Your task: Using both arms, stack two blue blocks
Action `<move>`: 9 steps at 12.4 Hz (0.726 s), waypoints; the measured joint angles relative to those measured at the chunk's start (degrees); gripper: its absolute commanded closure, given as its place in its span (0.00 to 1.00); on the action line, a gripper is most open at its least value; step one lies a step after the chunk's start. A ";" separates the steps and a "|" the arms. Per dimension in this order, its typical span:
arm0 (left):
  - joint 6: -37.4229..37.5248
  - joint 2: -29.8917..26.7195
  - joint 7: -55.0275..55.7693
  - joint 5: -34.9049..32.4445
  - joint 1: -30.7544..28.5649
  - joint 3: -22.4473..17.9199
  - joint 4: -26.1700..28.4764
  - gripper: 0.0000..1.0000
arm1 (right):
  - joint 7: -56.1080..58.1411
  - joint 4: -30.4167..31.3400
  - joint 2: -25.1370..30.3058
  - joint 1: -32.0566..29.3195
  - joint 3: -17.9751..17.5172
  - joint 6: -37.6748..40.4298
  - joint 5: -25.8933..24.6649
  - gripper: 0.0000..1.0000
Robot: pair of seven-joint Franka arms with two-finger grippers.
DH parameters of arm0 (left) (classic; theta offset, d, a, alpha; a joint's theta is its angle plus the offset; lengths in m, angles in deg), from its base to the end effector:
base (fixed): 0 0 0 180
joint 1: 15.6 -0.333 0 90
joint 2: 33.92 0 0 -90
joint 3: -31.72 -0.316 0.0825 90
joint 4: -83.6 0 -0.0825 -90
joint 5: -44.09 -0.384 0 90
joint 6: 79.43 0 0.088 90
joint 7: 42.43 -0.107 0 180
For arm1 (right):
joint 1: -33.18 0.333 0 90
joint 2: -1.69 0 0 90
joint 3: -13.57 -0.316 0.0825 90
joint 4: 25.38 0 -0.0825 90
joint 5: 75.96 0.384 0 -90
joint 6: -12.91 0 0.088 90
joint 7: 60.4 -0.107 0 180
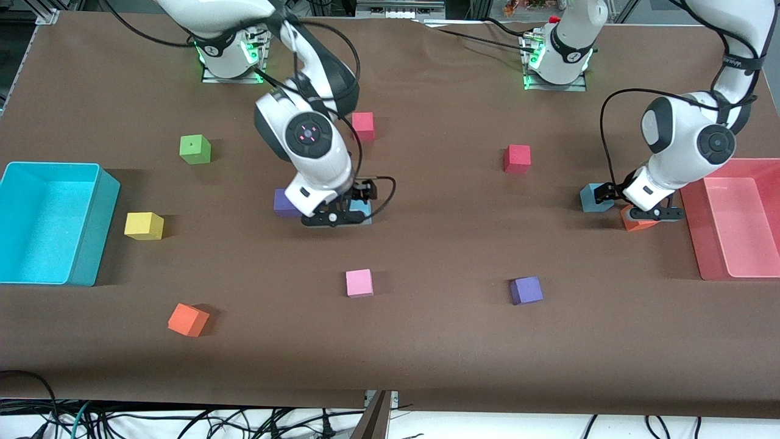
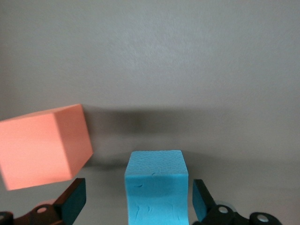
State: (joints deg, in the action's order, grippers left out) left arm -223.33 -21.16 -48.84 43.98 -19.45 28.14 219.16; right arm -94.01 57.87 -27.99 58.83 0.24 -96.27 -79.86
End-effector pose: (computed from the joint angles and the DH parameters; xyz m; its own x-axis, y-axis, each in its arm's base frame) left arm 0.4974 0.0656 0.2263 0.9968 0.0154 -0.0778 0.0150 -0.9999 -0.0061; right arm 0.5592 0.4116 0.3879 0.9933 0.0914 -0.0714 0.0906 -0.9958 -0.0142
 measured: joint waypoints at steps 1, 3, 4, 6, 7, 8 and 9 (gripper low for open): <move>-1.15 0.49 0.00 0.00 0.07 0.04 0.94 0.00 | 3.20 0.85 1.84 -0.03 0.08 1.15 0.99 0.00; -1.88 1.02 0.00 0.00 0.19 0.08 2.19 0.00 | 12.87 5.25 5.36 -0.15 0.86 0.79 5.73 0.00; -2.00 1.27 0.00 0.00 0.26 0.13 2.43 0.00 | 18.09 8.10 7.12 -0.30 1.76 -0.85 8.68 0.00; -2.03 1.71 0.11 0.89 0.34 0.19 2.75 0.15 | 30.00 15.01 10.89 -1.30 3.78 -6.00 16.03 0.00; -2.05 1.89 0.10 1.84 0.50 0.21 2.82 0.41 | 36.63 19.01 12.64 -1.93 4.81 -9.42 20.61 0.00; -2.06 1.97 0.10 2.42 0.74 0.23 2.85 0.65 | 43.67 23.07 14.01 -2.40 5.91 -13.35 25.09 0.00; -2.06 1.99 0.11 2.51 0.94 0.23 2.90 0.87 | 50.73 26.94 14.86 -2.72 6.71 -17.63 29.73 0.00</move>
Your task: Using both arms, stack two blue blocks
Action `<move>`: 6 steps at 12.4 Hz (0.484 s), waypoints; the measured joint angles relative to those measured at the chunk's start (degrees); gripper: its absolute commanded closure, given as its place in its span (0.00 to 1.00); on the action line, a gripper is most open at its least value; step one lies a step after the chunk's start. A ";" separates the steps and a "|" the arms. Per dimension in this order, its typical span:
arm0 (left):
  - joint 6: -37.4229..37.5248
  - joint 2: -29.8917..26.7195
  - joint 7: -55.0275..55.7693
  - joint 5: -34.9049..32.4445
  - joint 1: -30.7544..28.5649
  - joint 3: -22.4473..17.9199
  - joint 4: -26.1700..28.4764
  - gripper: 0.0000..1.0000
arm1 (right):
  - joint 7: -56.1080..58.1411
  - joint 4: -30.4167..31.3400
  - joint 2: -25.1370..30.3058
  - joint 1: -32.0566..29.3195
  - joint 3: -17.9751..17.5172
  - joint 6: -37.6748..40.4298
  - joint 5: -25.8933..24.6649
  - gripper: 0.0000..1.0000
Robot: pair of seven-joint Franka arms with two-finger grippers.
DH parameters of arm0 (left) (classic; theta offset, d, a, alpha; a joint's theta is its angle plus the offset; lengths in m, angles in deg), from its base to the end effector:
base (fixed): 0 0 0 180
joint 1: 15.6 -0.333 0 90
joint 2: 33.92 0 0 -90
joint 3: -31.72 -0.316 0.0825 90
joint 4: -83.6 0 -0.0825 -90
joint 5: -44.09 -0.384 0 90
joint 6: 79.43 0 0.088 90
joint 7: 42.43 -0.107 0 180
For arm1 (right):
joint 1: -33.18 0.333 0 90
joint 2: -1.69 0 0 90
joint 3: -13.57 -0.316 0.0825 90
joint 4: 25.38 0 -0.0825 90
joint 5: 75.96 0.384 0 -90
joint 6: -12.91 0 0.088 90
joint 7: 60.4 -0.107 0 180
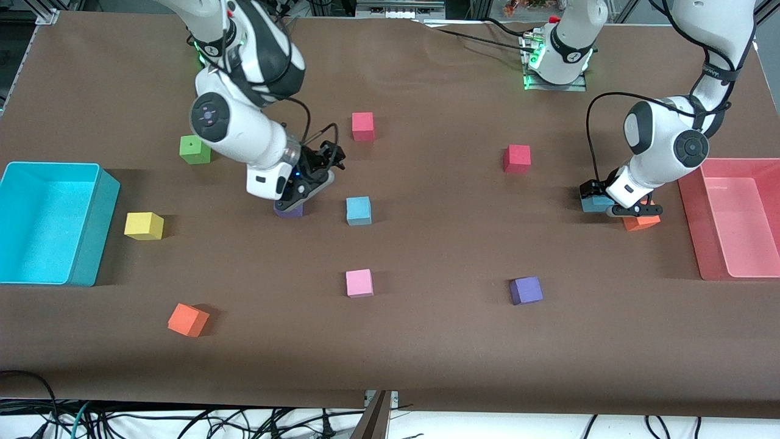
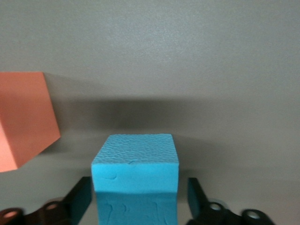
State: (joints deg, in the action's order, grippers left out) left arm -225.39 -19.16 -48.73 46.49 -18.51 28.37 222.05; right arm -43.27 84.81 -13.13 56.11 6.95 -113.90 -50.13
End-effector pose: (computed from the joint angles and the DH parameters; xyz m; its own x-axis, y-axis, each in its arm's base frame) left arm 0.4778 0.0541 0.1949 0.9917 0.0331 -0.1244 0.0356 -0.9992 0.0178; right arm 0.5301 0.3133 0.3646 0.8618 0.4991 0.0903 0.4939 -0.7852 -0.3736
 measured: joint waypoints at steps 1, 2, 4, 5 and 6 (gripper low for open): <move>0.00 0.00 0.00 0.00 0.12 0.00 0.05 1.00 | 6.14 3.49 0.44 -0.20 0.25 -4.78 4.33 0.00; 0.00 -0.10 0.00 0.00 0.16 0.00 0.04 1.00 | 12.12 6.69 0.54 -0.19 0.23 -9.87 8.52 0.00; 0.17 -1.14 -0.02 0.01 0.18 0.25 -0.35 1.00 | 26.59 11.87 0.50 -0.10 0.13 -16.69 19.85 0.00; 1.65 -2.85 -0.02 0.01 0.21 0.83 -0.97 1.00 | 34.63 13.60 0.43 -0.10 0.14 -18.15 26.70 0.00; 4.83 -5.21 0.04 0.09 0.23 1.80 -2.32 1.00 | 42.96 14.78 0.28 -0.11 0.14 -18.77 33.65 0.00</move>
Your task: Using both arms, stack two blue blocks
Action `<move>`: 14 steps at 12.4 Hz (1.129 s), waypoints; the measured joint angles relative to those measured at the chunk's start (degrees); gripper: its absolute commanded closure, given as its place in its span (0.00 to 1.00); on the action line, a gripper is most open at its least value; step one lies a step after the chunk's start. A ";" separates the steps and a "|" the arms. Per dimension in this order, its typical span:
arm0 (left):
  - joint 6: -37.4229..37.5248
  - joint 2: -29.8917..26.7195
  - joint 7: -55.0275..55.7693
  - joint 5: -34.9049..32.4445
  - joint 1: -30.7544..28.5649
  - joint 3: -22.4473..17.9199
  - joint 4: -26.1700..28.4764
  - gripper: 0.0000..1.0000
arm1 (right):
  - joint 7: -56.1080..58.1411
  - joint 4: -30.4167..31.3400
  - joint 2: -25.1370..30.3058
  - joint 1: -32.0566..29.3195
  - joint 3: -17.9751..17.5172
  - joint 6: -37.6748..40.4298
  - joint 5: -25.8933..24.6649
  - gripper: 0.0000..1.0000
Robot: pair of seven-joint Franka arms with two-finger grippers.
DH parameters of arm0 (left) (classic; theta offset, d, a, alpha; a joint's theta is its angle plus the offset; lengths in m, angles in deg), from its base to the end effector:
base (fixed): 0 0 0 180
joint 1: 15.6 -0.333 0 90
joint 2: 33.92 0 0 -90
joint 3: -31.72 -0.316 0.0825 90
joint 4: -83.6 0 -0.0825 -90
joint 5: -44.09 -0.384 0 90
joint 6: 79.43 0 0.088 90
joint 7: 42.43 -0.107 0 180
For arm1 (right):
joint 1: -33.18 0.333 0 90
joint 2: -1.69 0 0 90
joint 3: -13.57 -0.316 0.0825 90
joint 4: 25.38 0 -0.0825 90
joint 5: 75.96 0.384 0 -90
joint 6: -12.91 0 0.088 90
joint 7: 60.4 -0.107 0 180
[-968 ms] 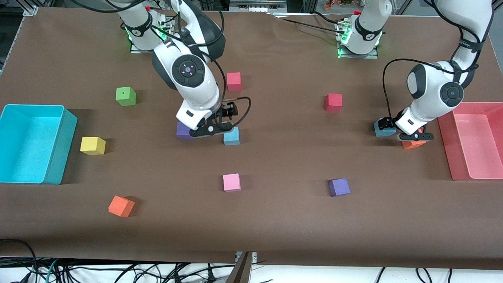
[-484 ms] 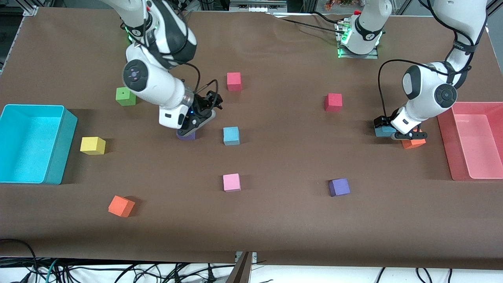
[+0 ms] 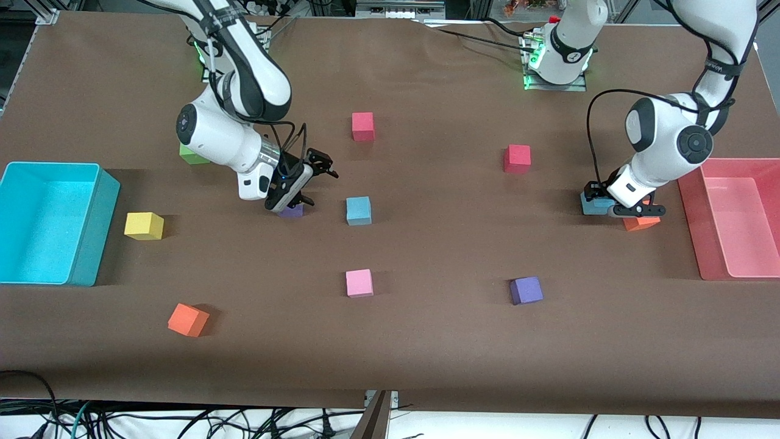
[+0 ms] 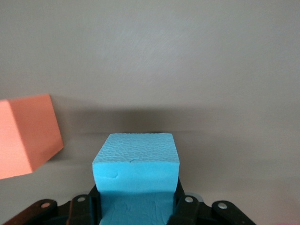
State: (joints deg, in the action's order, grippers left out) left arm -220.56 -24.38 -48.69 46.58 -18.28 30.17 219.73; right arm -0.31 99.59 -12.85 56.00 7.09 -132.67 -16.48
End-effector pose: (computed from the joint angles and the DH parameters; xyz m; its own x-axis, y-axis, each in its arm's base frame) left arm 0.4963 0.0370 0.2468 0.9971 -0.0018 -0.0767 0.0004 -0.9996 0.0286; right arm 0.4986 0.2673 0.2793 0.7583 0.5070 0.4098 0.6512 -0.6185 -0.4398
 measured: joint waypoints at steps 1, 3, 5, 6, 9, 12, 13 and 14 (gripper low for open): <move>4.38 -2.59 0.49 0.60 0.04 1.33 -2.21 1.00 | 7.84 0.91 -0.28 0.00 0.00 -0.30 5.97 0.00; 15.91 -6.66 4.50 2.39 0.16 5.32 -9.62 1.00 | 23.00 2.34 -1.92 0.07 -0.01 -1.95 14.91 0.00; 24.95 -8.20 12.29 2.41 0.39 10.99 -17.64 1.00 | 35.24 2.92 -5.00 0.51 -0.02 -3.38 22.36 0.00; 27.34 -8.25 16.10 2.42 0.54 14.12 -20.41 1.00 | 40.24 2.86 -6.50 1.07 -0.04 -4.27 26.06 0.00; 28.60 -7.01 28.90 2.44 1.29 22.29 -24.17 1.00 | 56.63 1.46 -10.43 2.11 -0.12 -5.81 40.13 0.00; 28.47 -1.76 38.78 2.46 4.57 25.58 -29.42 1.00 | 68.16 -1.21 -13.96 3.14 -0.32 -5.80 51.81 0.00; 28.35 0.50 41.13 2.46 5.89 26.02 -31.48 1.00 | 68.60 -1.71 -14.38 3.54 -0.33 -5.83 52.36 0.00; 27.57 2.81 43.61 2.47 7.54 26.20 -33.51 1.00 | 68.65 -2.01 -14.44 3.73 -0.33 -5.85 52.57 0.00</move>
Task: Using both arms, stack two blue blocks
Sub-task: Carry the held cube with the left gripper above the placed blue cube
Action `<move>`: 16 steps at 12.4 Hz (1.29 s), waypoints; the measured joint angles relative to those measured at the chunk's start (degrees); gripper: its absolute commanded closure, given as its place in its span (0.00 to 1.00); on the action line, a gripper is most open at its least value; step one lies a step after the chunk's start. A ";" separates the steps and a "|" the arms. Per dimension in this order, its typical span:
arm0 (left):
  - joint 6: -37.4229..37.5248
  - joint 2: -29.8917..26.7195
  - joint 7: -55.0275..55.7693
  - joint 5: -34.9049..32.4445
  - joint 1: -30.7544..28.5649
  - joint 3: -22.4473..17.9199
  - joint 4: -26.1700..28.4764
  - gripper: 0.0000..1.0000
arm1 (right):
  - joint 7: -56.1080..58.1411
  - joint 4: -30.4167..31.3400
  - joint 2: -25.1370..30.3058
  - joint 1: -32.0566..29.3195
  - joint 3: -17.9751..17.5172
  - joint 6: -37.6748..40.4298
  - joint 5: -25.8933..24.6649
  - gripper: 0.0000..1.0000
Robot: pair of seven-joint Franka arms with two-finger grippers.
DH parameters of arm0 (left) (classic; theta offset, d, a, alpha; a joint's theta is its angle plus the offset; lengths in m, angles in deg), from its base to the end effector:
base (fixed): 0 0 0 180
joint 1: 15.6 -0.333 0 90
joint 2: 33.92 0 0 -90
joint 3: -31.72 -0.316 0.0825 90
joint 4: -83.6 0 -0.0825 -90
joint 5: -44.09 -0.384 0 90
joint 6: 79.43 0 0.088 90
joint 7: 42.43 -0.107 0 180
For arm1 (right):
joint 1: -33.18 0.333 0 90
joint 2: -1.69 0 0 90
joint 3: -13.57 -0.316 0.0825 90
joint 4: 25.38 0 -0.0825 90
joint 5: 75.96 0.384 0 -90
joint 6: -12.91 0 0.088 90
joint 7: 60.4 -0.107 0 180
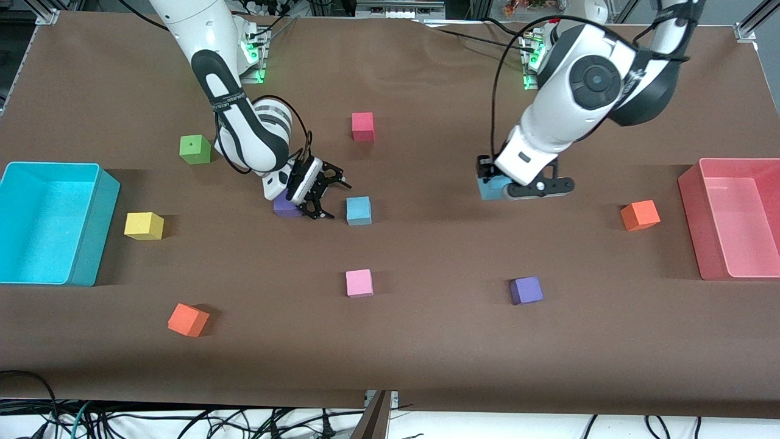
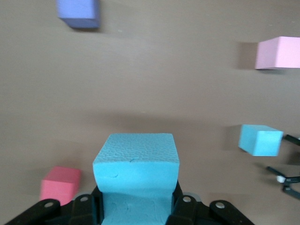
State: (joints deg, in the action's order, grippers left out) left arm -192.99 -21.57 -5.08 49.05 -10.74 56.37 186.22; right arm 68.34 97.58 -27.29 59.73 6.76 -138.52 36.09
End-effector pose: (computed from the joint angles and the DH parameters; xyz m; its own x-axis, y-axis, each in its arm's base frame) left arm 0.5395 -0.2945 0.4396 0.9791 0.1713 -0.1096 0.1848 -0.9745 0.1272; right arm 0.4580 0.2760 0.1453 0.4765 0.5122 0.7145 0.8500 -0.4760 -0.2256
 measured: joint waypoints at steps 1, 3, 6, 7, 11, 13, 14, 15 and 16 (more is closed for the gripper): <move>-1.54 2.34 2.59 0.00 1.92 0.11 -1.92 1.00 | 0.02 -0.18 0.01 0.04 0.00 -0.02 0.04 0.00; -4.99 7.34 7.72 -0.85 6.55 0.11 -5.45 1.00 | 0.07 -0.25 0.01 0.04 0.02 -0.09 0.05 0.00; -6.90 14.26 13.66 -3.44 13.68 -1.28 -11.47 1.00 | 0.09 -0.24 0.00 0.00 0.06 -0.23 0.10 0.00; -6.90 16.02 14.50 -3.57 16.09 -2.67 -13.59 1.00 | 0.16 -0.24 0.01 -0.01 0.07 -0.28 0.10 0.00; -6.91 24.16 18.13 -3.60 27.23 -10.51 -22.87 1.00 | 0.47 -0.22 0.00 -0.03 0.11 -0.36 0.14 0.00; -6.96 28.91 18.94 -3.61 31.25 -13.34 -27.46 1.00 | 1.74 -0.05 -0.01 0.00 0.09 -0.37 0.15 0.00; -6.99 31.11 19.20 -3.61 32.60 -14.41 -29.69 1.00 | 2.27 0.15 -0.03 0.00 0.07 -0.37 0.15 0.00; -7.03 33.08 19.42 -3.61 33.56 -15.22 -31.88 1.00 | 2.48 0.32 -0.05 0.02 0.05 -0.36 0.17 0.00; -7.35 34.74 19.50 -3.61 34.23 -15.78 -33.80 1.00 | 2.52 0.41 -0.06 0.07 0.01 -0.36 0.19 0.00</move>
State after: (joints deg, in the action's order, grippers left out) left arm -200.34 13.17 14.41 45.44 23.49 40.59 152.41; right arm 70.86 97.99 -27.35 59.80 6.77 -138.88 36.27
